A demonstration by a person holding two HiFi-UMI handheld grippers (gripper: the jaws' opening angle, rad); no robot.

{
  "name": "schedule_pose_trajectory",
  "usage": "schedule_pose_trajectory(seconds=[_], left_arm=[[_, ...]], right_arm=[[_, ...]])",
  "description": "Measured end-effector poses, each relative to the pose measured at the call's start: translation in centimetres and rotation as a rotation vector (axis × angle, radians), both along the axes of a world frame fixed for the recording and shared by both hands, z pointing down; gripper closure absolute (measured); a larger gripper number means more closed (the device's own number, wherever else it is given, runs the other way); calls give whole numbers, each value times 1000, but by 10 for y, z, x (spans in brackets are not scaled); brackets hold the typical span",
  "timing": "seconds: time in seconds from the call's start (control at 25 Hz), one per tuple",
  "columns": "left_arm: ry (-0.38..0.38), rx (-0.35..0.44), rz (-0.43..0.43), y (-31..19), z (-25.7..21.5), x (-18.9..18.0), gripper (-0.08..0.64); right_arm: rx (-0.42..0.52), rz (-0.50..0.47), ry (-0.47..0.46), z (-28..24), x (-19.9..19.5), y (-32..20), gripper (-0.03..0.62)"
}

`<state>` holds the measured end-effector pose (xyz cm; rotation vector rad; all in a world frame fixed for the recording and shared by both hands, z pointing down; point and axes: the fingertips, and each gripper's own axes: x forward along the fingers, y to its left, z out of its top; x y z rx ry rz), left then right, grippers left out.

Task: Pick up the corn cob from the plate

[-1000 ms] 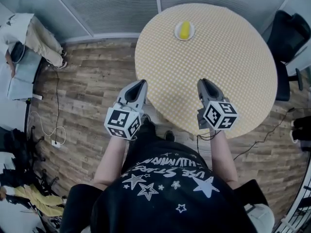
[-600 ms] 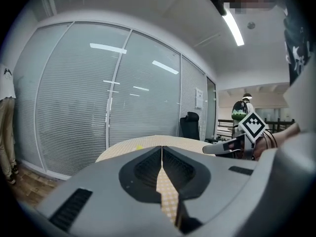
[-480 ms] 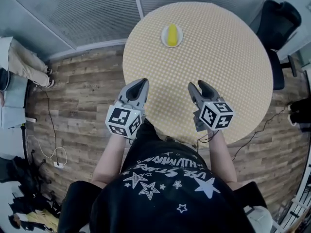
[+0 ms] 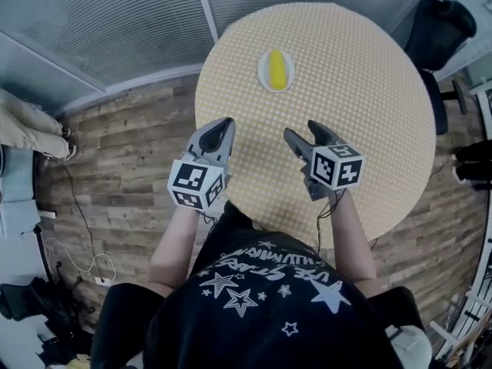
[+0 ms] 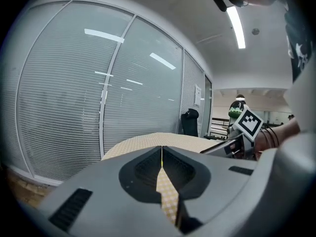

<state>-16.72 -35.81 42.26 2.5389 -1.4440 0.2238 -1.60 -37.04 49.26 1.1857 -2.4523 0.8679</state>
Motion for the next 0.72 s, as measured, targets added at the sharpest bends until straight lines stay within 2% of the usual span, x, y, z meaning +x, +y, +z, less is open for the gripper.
schedule_pose_trajectory(seconds=[0.28, 0.72], left_arm=[[6, -45, 3, -47, 17, -32, 549], [22, -62, 3, -115, 33, -75, 548]], right_arm=[[-60, 53, 33, 6, -20, -68, 301], [-176, 157, 117, 31, -41, -158, 302]])
